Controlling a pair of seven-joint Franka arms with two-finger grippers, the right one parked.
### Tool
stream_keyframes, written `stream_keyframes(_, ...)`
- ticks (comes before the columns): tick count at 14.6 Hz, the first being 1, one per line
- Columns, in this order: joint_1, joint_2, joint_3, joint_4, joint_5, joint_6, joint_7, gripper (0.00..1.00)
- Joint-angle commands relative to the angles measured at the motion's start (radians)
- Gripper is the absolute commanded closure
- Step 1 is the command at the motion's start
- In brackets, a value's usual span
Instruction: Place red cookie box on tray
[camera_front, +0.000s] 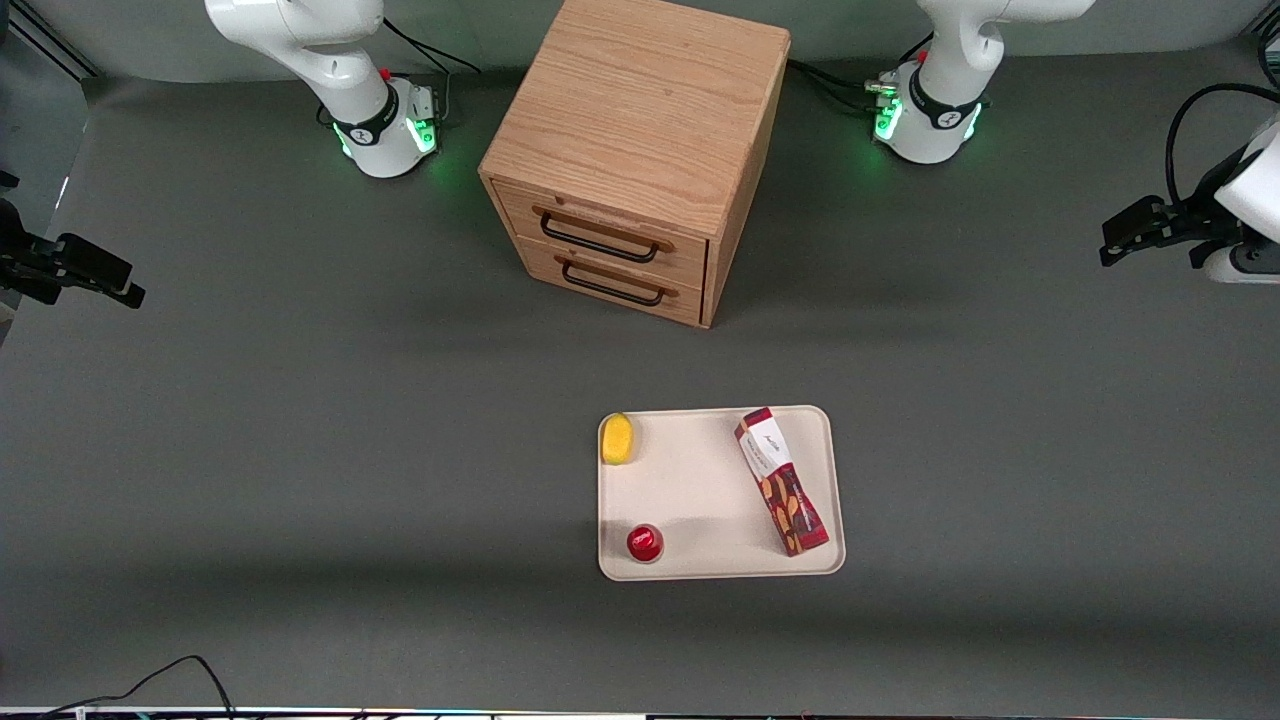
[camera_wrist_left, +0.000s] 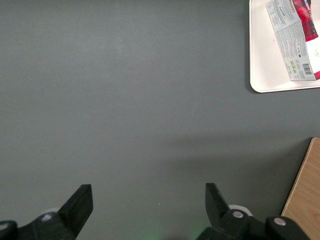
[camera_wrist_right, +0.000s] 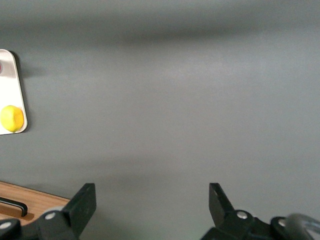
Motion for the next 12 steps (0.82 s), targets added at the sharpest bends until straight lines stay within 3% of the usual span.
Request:
stream_keyframes(1,-0.012,0.014,0.010,0.034,0.004,-0.031,0.012,0.00)
stream_keyframes(12,-0.013,0.014,0.010,0.046,0.004,-0.049,0.002,0.00)
